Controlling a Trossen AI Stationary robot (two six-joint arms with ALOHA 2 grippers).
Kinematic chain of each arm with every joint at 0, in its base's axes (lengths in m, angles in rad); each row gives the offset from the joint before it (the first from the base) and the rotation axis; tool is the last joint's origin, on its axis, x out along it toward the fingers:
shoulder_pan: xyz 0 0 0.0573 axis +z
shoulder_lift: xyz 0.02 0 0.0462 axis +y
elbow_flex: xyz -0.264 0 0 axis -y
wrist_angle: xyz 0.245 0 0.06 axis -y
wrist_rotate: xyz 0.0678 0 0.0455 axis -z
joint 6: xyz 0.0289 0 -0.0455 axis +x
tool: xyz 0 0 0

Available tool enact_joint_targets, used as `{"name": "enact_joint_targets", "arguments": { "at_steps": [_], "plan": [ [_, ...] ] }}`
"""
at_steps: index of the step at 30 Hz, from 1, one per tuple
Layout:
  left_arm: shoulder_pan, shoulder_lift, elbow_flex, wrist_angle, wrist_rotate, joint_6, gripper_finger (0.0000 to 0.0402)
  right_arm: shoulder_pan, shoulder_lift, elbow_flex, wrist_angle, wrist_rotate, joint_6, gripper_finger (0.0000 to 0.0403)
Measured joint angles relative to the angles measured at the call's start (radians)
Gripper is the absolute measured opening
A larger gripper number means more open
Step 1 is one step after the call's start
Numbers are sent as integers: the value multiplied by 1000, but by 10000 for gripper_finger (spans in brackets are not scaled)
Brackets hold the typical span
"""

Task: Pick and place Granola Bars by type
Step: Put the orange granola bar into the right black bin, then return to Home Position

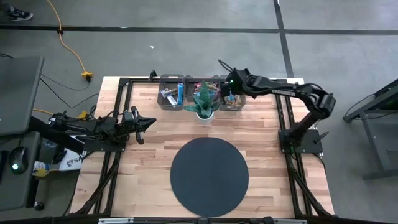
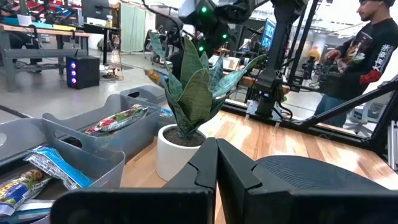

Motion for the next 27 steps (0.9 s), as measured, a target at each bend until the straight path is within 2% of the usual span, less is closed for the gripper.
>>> {"name": "enact_joint_targets", "arguments": {
  "at_steps": [13, 19, 27],
  "plan": [
    [0, 0, 0, 0, 0, 0, 1, -19, 47, 0, -19, 25, 16, 68],
    [0, 0, 0, 0, 0, 0, 1, -27, 46, 0, -19, -22, -27, 93],
    [0, 0, 0, 0, 0, 0, 1, -27, -33, 0, -10, -52, -101, 129]
  ]
}}
